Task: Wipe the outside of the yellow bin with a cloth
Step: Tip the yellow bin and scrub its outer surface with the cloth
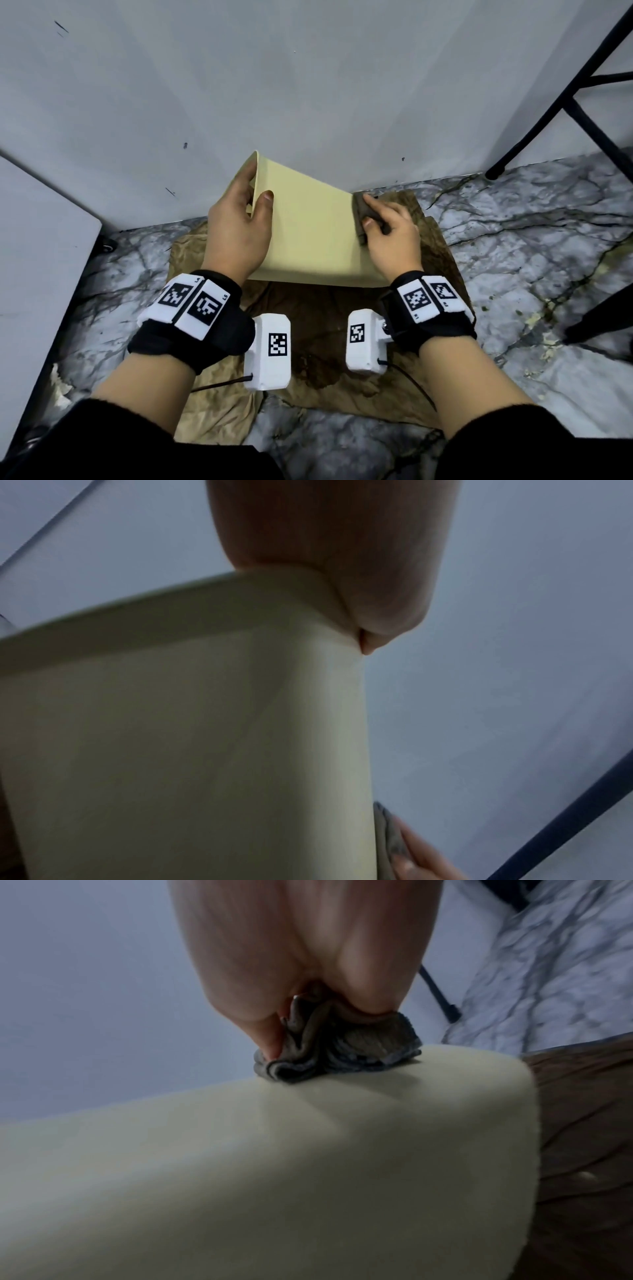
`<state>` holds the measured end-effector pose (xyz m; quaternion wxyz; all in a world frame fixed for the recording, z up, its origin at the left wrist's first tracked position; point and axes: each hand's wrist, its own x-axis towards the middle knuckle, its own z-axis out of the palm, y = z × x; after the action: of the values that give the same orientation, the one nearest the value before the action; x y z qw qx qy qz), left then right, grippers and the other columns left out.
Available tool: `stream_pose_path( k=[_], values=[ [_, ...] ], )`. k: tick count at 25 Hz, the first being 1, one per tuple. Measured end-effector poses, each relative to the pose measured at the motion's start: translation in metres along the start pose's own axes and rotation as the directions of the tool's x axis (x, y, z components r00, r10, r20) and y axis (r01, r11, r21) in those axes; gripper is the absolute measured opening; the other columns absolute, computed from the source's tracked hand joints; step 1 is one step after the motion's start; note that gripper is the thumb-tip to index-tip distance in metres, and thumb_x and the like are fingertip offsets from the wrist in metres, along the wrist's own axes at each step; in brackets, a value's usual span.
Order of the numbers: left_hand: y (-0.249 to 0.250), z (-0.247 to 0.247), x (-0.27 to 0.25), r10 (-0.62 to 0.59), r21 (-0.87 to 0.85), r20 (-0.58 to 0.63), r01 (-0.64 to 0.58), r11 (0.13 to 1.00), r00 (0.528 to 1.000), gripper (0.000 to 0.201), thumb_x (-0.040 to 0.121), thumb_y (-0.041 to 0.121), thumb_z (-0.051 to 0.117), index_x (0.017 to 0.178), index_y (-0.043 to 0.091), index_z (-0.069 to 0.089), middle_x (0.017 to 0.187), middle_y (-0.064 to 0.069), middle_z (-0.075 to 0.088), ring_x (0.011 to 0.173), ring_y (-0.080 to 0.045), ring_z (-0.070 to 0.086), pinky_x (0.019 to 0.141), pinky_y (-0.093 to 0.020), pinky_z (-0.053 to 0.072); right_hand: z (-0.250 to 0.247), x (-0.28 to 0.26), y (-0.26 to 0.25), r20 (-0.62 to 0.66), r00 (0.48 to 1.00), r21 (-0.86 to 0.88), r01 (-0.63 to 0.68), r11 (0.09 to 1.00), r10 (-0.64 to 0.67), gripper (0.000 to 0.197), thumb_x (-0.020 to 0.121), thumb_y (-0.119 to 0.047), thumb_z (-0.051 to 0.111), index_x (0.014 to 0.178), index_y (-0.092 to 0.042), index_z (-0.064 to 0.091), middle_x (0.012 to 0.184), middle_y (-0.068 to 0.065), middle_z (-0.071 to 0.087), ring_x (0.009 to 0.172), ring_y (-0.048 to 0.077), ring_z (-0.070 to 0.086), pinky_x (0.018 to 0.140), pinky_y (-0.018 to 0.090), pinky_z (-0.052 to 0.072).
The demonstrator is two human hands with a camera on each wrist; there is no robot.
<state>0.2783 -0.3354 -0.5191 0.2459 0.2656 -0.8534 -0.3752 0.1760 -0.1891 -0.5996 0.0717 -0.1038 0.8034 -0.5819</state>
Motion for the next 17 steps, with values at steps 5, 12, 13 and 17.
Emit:
stream_pose_path(
  k=[5,12,13,17],
  values=[
    [0.007,0.002,0.005,0.071,0.156,0.019,-0.073,0.985,0.997,0.047,0.090,0.014,0.047,0.136,0.018,0.037,0.126,-0.007,0.054,0.108,-0.015,0.051,0.077,-0.008,0.028,-0.012,0.000,0.024,-0.066,0.995,-0.015,-0.081,0.997,0.080,0.036,0.087,-0.013,0.052,0.118,-0.030,0.058,0.127,0.004,0.051,0.117,0.030,0.044,0.108,0.041,0.034],
    [0.015,0.003,0.009,-0.093,0.170,-0.051,0.100,0.980,0.994,0.042,0.093,0.023,0.043,0.132,0.007,0.040,0.133,-0.012,0.052,0.123,-0.026,0.046,0.098,-0.029,0.033,-0.012,-0.013,0.016,-0.052,0.996,-0.066,-0.071,0.995,0.068,0.036,0.087,-0.010,0.052,0.119,-0.026,0.057,0.128,0.004,0.050,0.115,0.028,0.037,0.087,0.010,0.020],
    [0.013,0.002,0.008,-0.098,0.168,-0.068,0.108,0.980,0.993,0.041,0.094,0.023,0.042,0.132,0.007,0.042,0.133,-0.012,0.053,0.123,-0.026,0.046,0.098,-0.028,0.033,-0.011,-0.015,0.014,-0.047,0.996,-0.060,-0.076,0.995,0.073,0.036,0.087,-0.010,0.052,0.119,-0.025,0.058,0.128,0.004,0.049,0.116,0.027,0.037,0.087,0.010,0.020],
    [0.014,0.001,0.004,0.002,0.081,-0.095,0.005,0.997,0.995,0.033,0.093,0.016,0.045,0.123,0.004,0.051,0.112,-0.012,0.063,0.105,-0.027,0.055,0.075,-0.015,0.032,-0.003,-0.020,-0.003,-0.048,0.998,-0.035,-0.048,0.998,0.046,0.037,0.086,-0.010,0.052,0.119,-0.025,0.057,0.125,0.004,0.050,0.114,0.026,0.039,0.089,0.013,0.022]
  ],
)
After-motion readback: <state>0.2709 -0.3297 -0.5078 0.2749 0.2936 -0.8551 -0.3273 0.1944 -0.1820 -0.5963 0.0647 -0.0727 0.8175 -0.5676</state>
